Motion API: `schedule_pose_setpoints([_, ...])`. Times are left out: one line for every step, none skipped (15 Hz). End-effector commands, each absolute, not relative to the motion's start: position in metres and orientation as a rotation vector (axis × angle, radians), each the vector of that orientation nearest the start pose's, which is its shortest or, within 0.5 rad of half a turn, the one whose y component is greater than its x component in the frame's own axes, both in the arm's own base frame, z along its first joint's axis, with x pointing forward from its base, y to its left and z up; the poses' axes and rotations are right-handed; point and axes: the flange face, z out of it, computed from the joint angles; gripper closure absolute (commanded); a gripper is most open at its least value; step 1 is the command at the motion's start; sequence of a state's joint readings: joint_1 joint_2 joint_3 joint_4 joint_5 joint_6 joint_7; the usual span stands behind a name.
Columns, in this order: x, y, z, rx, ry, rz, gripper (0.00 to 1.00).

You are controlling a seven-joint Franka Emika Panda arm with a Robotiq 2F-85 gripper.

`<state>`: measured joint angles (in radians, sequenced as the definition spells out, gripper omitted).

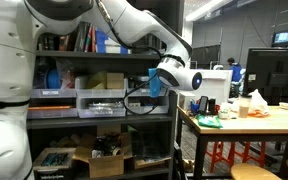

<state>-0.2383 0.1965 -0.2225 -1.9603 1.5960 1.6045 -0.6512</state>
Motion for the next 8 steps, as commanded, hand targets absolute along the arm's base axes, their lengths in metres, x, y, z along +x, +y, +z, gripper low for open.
schedule_pose_setpoints([0.586, -0.146, 0.44, -1.588, 0.373, -0.439, 0.93])
schedule_pose_setpoints([0.587, -0.142, 0.439, -1.593, 0.377, -0.438, 0.93])
schedule_pose_setpoints([0.588, -0.14, 0.438, -1.599, 0.383, -0.436, 0.93])
schedule_pose_setpoints([0.589, -0.137, 0.438, -1.603, 0.385, -0.43, 0.93])
schedule_pose_setpoints([0.589, -0.135, 0.437, -1.609, 0.388, -0.421, 0.46])
schedule_pose_setpoints([0.59, -0.133, 0.437, -1.613, 0.389, -0.418, 0.46])
schedule_pose_setpoints([0.59, -0.133, 0.437, -1.616, 0.395, -0.417, 0.42])
schedule_pose_setpoints([0.59, -0.133, 0.438, -1.613, 0.398, -0.416, 0.35])
